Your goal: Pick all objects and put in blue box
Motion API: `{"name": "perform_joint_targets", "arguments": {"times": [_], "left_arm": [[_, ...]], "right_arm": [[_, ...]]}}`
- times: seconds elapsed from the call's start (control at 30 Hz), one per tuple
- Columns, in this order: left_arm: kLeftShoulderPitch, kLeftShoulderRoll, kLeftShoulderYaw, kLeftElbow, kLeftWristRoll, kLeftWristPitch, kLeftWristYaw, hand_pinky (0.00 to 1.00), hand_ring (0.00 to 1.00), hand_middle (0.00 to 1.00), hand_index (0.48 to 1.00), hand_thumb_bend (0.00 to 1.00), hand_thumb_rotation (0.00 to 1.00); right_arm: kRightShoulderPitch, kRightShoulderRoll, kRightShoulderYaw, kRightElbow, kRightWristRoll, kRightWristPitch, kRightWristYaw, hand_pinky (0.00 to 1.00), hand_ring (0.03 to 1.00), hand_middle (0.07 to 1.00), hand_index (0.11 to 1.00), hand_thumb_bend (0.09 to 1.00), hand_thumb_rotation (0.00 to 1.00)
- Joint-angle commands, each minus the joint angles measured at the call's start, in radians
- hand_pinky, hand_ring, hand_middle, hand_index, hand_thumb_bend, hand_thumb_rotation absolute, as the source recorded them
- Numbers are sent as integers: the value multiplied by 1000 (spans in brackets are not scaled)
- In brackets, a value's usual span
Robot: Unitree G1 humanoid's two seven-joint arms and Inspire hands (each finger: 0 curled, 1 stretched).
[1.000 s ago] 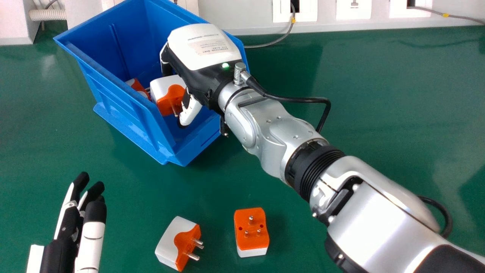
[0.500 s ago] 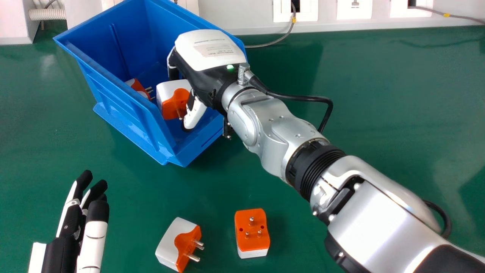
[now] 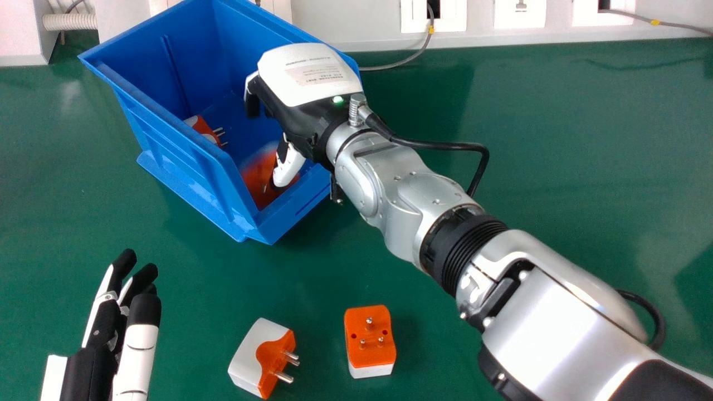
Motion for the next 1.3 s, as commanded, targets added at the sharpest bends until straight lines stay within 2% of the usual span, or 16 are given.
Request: {"name": "perform_joint_targets", "arguments": {"times": [0.0, 0.1, 0.2, 0.47, 0.57, 0.7, 0.77, 0.8, 0.93, 1.03, 1.13, 1.2, 1.27], "left_arm": [[-2, 12, 9, 0, -3, -24, -1, 931, 921, 913, 935, 761, 910], [-11, 15, 16, 8, -5, -25, -3, 931, 921, 912, 934, 759, 908], [-22, 19, 21, 13, -6, -22, -3, 931, 920, 912, 933, 757, 907], [-46, 26, 28, 15, -8, -9, -3, 930, 918, 911, 932, 775, 905], [-49, 28, 27, 13, -2, -9, -1, 928, 916, 910, 931, 780, 904], [-64, 45, 35, 15, -1, -3, -5, 928, 915, 910, 931, 779, 903], [-71, 50, 33, 16, 6, -1, -5, 929, 915, 910, 932, 778, 904], [-77, 55, 35, 18, 5, 1, -7, 929, 915, 910, 932, 778, 904], [-101, 71, 33, 18, 14, 16, -13, 929, 916, 911, 933, 776, 905], [-120, 89, 39, 19, 8, 32, -21, 929, 917, 912, 934, 772, 906], [-128, 97, 41, 14, 6, 44, -25, 928, 917, 913, 935, 763, 908], [-136, 106, 49, 17, -2, 50, -31, 928, 917, 913, 937, 754, 910], [-144, 108, 48, 15, 1, 57, -33, 925, 915, 911, 936, 751, 911]], "right_arm": [[-7, -3, -2, -11, -6, 0, -24, 757, 827, 886, 873, 535, 101], [-8, -4, -8, -8, -1, 2, -21, 864, 903, 942, 935, 513, 114], [-9, -5, -10, -7, 0, 3, -24, 912, 941, 971, 967, 508, 139], [-9, -17, -12, -20, -2, 5, -42, 909, 945, 994, 994, 500, 127], [-5, -24, -12, -26, -3, 7, -53, 903, 943, 997, 996, 494, 113], [11, -43, -25, -49, 7, -14, -82, 881, 938, 999, 997, 491, 115], [25, -60, -24, -63, 4, -33, -97, 874, 935, 999, 995, 495, 122], [29, -65, -23, -66, 2, -38, -103, 874, 935, 999, 995, 495, 122], [57, -96, -29, -104, 5, -69, -119, 869, 932, 999, 993, 496, 127], [92, -120, -33, -153, 7, -81, -126, 866, 927, 1000, 991, 495, 123], [143, -156, -36, -229, 2, -87, -140, 864, 923, 1000, 989, 483, 98], [176, -173, -40, -285, 0, -81, -141, 862, 919, 1000, 989, 462, 79], [241, -206, -60, -395, 12, -79, -127, 857, 915, 1000, 988, 447, 63]]}}
